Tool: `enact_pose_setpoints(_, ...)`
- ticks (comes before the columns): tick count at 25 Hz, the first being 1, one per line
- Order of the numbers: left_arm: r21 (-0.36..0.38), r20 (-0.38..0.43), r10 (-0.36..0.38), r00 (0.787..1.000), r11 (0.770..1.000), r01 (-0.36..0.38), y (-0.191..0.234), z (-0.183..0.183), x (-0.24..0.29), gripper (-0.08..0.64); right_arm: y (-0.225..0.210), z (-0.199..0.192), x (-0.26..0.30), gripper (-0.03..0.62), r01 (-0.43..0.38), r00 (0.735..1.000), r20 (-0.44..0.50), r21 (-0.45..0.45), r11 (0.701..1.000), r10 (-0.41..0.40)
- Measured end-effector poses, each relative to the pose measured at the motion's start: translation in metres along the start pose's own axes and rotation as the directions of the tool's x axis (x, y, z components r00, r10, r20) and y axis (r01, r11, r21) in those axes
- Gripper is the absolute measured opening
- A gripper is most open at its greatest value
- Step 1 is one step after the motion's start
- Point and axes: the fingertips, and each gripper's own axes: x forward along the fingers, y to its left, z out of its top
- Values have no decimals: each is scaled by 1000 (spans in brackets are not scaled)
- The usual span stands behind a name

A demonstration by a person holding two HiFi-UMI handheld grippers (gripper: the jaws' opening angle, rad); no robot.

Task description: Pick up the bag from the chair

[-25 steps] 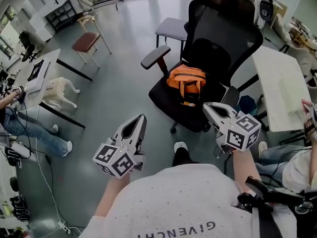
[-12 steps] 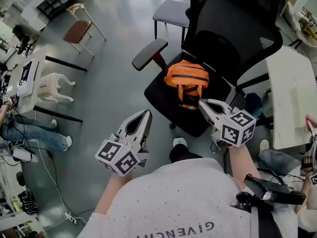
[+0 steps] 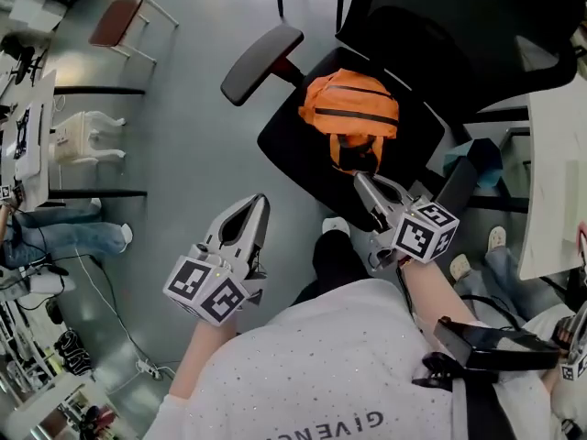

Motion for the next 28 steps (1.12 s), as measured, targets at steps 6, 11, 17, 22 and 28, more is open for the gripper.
enact_pose_setpoints(6,-13,-63,21,998,1000,-22,19,-14,20,2,-46,2,25,72,35,998,50,119,992,-41)
enact_pose_setpoints(11,-25,-103,32,994,999,-35,22,-26,24,2,-70,-4,39,193,41,996,65,221,974,-56)
enact_pose_setpoints(17,-45,-103,67,992,996,-72,24,-27,18,2,-82,6,53,223,8,990,134,319,948,-53)
enact_pose_setpoints(22,-38,-105,105,989,993,-110,30,-26,13,2,-90,12,63,256,11,988,142,325,946,-61)
enact_pose_setpoints(28,-29,-115,122,986,992,-126,27,-25,14,2,-103,19,75,258,-25,986,160,412,911,-45)
